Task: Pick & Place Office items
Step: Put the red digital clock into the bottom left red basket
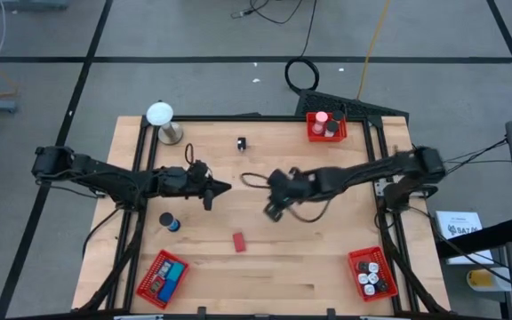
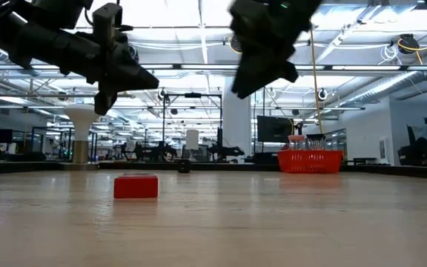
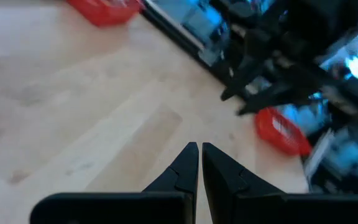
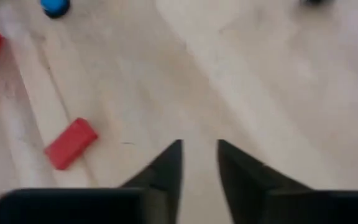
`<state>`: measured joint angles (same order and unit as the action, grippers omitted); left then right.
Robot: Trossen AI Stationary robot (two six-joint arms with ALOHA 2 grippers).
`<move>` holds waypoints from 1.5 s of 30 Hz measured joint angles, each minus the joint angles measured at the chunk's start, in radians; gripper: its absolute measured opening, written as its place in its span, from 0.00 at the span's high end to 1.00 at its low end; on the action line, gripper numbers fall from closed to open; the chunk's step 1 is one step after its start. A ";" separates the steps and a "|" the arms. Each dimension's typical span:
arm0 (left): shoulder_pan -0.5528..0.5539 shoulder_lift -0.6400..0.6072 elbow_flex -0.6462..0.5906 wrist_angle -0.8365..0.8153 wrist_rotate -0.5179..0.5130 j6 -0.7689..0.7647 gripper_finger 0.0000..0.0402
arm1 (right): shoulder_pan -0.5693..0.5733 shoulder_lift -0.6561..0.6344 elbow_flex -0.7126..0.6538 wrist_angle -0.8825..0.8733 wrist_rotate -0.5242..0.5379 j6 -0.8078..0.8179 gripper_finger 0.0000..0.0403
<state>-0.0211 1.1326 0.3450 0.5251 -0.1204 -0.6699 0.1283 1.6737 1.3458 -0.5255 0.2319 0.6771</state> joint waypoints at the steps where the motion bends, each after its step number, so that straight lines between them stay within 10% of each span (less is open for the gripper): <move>1: -0.010 0.004 0.001 0.014 -0.037 -0.019 0.95 | -0.012 -0.044 -0.058 0.045 0.001 -0.056 0.79; 5: -0.065 0.020 0.046 -0.070 -0.170 -0.071 0.98 | -0.040 -0.237 -0.324 0.304 0.002 -0.263 0.97; 13: -0.204 0.123 0.358 -0.615 -0.381 -0.291 0.99 | -0.049 -0.534 -0.678 0.567 -0.025 -0.264 0.98; 20: -0.214 0.264 0.519 -0.504 -0.356 -0.309 0.94 | -0.049 -0.670 -0.769 0.571 0.004 -0.301 0.99; 27: -0.221 0.418 0.741 -0.892 -0.237 -0.606 0.99 | -0.048 -0.704 -0.773 0.567 0.003 -0.304 0.99; 45: -0.318 0.759 1.032 -1.250 -0.013 -1.261 0.38 | -0.048 -0.701 -0.773 0.552 -0.079 -0.326 1.00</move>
<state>-0.3388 1.8917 1.3766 -0.7247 -0.1332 -1.9307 0.0803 0.9726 0.5728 0.0269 0.1531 0.3512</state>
